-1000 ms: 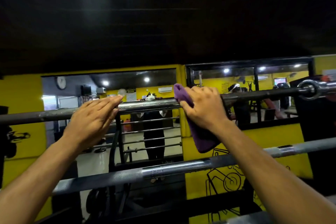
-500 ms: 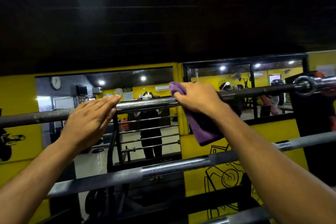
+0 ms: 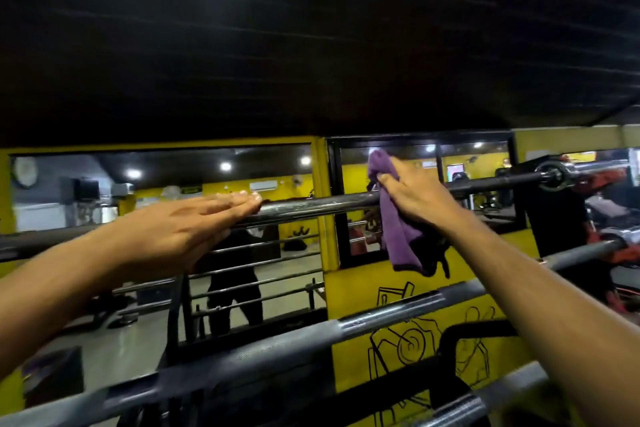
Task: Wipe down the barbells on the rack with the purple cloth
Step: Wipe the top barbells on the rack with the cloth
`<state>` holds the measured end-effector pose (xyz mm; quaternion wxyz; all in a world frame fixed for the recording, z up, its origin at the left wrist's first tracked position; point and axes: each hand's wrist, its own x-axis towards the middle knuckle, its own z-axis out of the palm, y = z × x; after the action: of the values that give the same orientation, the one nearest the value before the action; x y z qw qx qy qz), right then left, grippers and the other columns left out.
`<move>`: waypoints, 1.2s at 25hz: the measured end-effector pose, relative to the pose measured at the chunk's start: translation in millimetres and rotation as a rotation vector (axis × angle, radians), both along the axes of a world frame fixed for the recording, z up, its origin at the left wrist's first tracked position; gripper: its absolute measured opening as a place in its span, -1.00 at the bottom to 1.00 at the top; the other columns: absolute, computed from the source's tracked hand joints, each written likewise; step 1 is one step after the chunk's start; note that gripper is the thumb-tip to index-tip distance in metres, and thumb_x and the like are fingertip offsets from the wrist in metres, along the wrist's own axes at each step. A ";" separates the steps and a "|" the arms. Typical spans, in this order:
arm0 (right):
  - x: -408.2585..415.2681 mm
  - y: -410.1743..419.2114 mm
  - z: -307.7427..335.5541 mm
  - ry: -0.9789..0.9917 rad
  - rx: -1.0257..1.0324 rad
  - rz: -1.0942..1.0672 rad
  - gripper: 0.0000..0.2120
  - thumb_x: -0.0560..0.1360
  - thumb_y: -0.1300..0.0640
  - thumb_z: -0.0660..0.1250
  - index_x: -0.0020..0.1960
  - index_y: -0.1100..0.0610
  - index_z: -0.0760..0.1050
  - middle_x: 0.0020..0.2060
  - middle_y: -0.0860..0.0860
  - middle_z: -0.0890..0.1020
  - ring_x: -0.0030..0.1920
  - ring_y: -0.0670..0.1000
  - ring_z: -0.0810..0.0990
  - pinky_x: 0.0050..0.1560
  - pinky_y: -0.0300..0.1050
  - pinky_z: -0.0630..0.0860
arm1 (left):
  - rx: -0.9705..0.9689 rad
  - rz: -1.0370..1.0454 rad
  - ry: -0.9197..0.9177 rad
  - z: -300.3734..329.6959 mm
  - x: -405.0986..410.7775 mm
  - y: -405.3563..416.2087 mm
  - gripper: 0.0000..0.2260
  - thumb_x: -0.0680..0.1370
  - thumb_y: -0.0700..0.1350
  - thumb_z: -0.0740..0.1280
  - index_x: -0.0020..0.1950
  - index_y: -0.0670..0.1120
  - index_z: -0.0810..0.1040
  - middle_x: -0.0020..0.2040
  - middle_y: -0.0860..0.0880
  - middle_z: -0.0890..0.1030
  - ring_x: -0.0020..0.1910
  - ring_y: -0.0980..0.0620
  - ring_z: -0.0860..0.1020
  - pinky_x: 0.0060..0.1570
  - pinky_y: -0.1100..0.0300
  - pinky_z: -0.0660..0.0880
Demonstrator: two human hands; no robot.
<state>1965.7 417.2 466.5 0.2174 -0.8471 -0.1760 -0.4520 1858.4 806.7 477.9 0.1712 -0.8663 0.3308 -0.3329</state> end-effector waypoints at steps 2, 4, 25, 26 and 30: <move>1.7 19.4 0.0 0.045 -0.057 -0.182 -0.69 0.62 -0.11 0.09 0.07 0.03 0.53 0.00 0.14 0.66 0.03 0.20 0.61 0.11 0.09 0.46 | 0.059 -0.005 -0.005 2.7 -0.4 36.3 -0.50 0.61 0.23 -0.18 0.56 0.37 -0.15 0.57 0.38 -0.05 0.54 0.23 0.15 0.49 0.08 0.28; -3.6 33.0 22.2 0.292 -0.047 -0.208 -0.69 0.60 -0.13 0.18 -0.07 0.02 0.59 0.02 0.16 0.65 0.03 0.19 0.59 0.09 0.06 0.47 | 0.075 -0.042 -0.035 1.1 -1.6 51.1 -0.48 0.62 0.09 -0.04 0.59 0.31 -0.02 0.58 0.31 0.07 0.47 0.13 0.35 0.34 0.01 0.47; -16.6 90.9 -42.6 -0.156 0.098 0.175 -0.83 0.57 -0.03 0.15 -0.02 0.02 0.46 -0.15 -0.05 0.54 -0.11 0.08 0.51 -0.01 0.09 0.47 | -0.005 -0.099 -0.027 7.9 5.5 38.5 -0.50 0.68 -0.01 0.09 0.43 0.37 -0.13 0.48 0.36 0.03 0.51 0.13 0.26 0.42 0.07 0.35; -14.6 82.4 -48.7 -0.163 0.162 0.156 -0.81 0.58 -0.03 0.14 -0.01 0.04 0.46 -0.13 -0.03 0.54 -0.08 0.10 0.53 0.02 0.15 0.51 | -0.026 -0.125 -0.009 7.8 7.4 40.5 -0.51 0.68 -0.01 0.10 0.44 0.38 -0.08 0.49 0.36 0.08 0.50 0.13 0.27 0.42 0.03 0.36; -27.8 87.0 15.2 0.068 0.344 0.039 -0.73 0.65 0.03 0.09 -0.08 0.05 0.51 -0.16 0.07 0.63 -0.08 0.14 0.64 -0.02 0.16 0.60 | -0.042 -0.201 0.030 15.1 3.1 45.1 -0.51 0.66 -0.01 0.17 0.45 0.35 0.01 0.43 0.37 0.13 0.48 0.12 0.32 0.40 -0.01 0.39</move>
<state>1937.9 504.2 481.7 0.3736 -0.8087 -0.1052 -0.4420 1861.4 851.8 493.0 0.1140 -0.8370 0.4115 -0.3421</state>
